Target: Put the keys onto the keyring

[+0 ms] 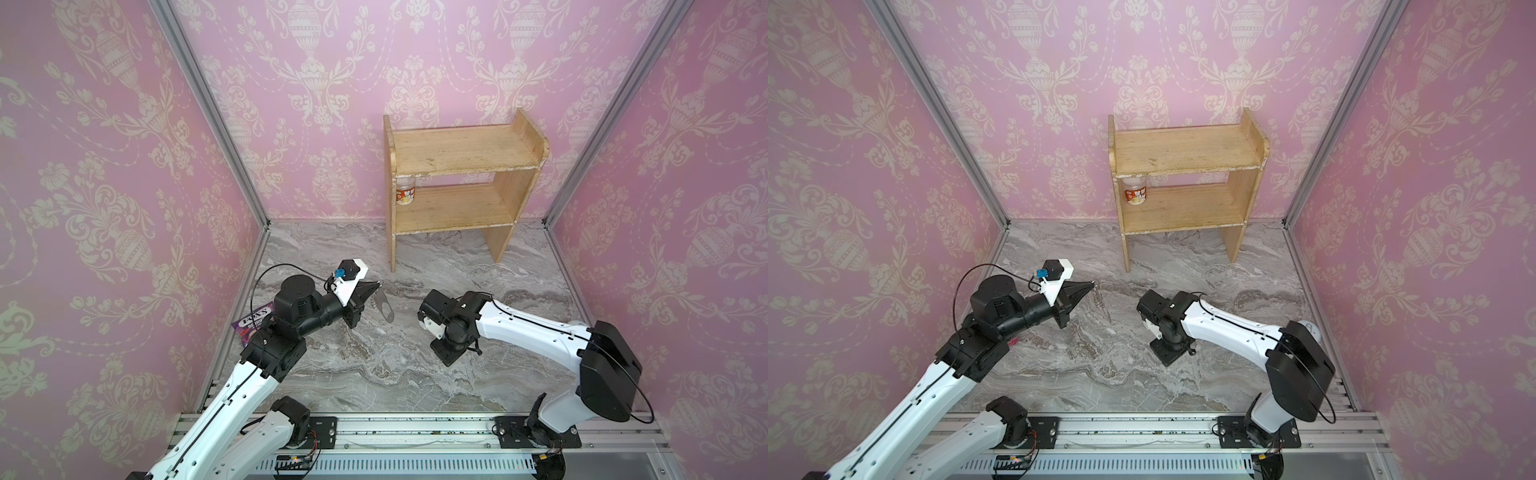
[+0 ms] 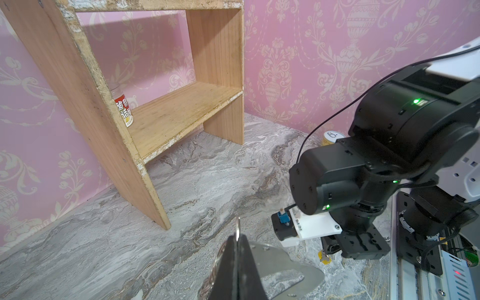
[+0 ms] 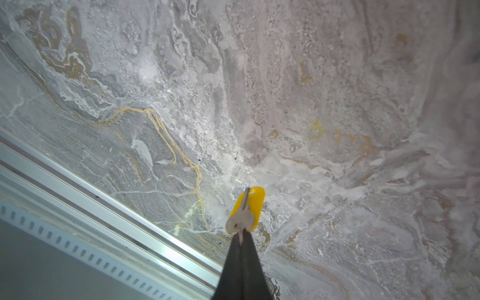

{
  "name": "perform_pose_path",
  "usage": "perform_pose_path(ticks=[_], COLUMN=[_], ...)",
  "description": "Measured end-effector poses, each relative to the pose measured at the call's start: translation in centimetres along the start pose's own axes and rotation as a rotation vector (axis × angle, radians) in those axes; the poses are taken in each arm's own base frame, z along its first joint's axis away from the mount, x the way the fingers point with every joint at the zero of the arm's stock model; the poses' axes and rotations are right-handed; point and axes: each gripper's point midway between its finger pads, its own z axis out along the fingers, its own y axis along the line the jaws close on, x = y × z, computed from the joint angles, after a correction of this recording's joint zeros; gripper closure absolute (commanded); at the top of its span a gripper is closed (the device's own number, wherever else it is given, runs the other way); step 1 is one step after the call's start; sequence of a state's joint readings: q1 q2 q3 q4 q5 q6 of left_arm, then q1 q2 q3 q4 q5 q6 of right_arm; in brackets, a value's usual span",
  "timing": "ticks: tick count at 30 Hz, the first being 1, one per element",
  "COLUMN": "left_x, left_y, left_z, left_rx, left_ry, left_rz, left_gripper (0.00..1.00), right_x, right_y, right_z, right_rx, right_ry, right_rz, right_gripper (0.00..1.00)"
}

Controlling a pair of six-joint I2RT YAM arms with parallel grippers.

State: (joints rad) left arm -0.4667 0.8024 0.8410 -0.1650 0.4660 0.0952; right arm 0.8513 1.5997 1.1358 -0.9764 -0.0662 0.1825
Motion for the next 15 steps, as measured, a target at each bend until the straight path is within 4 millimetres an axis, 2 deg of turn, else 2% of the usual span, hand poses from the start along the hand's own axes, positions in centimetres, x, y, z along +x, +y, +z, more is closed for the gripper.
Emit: perform_pose_path(ticks=[4,8,14,15], left_x=[-0.3,-0.5,-0.8,-0.8], left_y=[-0.1,-0.2,-0.3,-0.3], left_z=[-0.3,-0.6,-0.7,-0.7], left_rx=[-0.001,-0.002,-0.002,-0.002], left_ry=[-0.011,-0.013,-0.013,-0.012], left_rz=[0.005,0.007,0.007,0.007], left_gripper=[1.00,1.00,1.00,1.00], right_x=[0.2,-0.4,-2.5,-2.7], right_y=[0.4,0.7,1.7,1.9], right_z=[2.7,4.7,5.7,5.7], right_rx=[-0.018,-0.036,-0.089,-0.099], right_ry=[0.087,0.108,0.045,0.034], right_rz=[-0.005,-0.022,-0.030,-0.031], right_gripper=[1.00,1.00,1.00,0.94])
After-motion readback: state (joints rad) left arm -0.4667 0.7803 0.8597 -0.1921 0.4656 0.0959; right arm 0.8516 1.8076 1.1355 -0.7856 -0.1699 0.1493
